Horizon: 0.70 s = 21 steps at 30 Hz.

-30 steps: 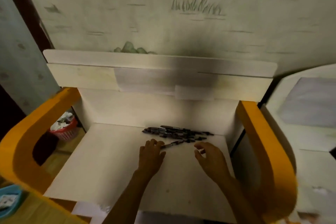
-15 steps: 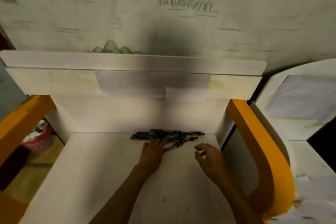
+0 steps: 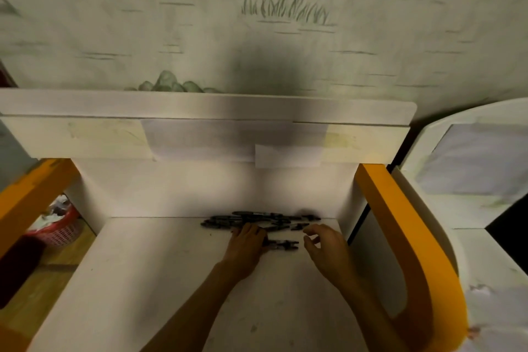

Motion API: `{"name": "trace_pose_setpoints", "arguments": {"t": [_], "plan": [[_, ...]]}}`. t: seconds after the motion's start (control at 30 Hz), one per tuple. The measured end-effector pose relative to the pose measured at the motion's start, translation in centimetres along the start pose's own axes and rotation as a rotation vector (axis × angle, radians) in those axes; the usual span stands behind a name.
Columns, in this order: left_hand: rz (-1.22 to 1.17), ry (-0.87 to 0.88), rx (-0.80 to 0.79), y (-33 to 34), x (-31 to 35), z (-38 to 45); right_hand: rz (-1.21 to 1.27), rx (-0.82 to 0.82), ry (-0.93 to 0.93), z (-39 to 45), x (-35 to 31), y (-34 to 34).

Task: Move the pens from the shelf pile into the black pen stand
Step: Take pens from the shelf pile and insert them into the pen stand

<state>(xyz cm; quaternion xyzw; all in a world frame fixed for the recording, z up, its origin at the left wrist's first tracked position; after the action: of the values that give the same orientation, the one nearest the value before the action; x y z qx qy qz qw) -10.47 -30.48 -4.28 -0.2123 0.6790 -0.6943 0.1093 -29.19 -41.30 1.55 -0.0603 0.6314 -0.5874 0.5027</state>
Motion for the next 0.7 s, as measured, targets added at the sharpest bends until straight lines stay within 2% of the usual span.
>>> {"name": "trace_pose_setpoints", "arguments": {"t": [0.3, 0.53, 0.7], "plan": [[0.04, -0.125, -0.11, -0.1, 2.9, 1.6, -0.01, 0.0, -0.002, 0.2, 0.4, -0.2], [0.102, -0.045, -0.026, -0.5, 2.6, 0.7, -0.007, -0.014, 0.017, 0.2, 1.1, 0.2], [0.278, 0.04, -0.046, -0.6, 1.4, -1.7, 0.012, -0.032, 0.029, 0.2, 1.3, 0.7]]}}
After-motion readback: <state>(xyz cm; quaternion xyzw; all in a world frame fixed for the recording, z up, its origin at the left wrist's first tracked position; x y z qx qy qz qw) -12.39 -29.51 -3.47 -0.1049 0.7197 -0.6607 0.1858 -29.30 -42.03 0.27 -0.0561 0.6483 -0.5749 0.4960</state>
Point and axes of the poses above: each hand's wrist, its own z-axis towards the middle knuckle, its own y-axis out of the palm, x = y × z, the point moved 2 cm from there along z, towards the middle knuckle, and after that the axes turned 7 degrees about -y, right-handed, at the moved point
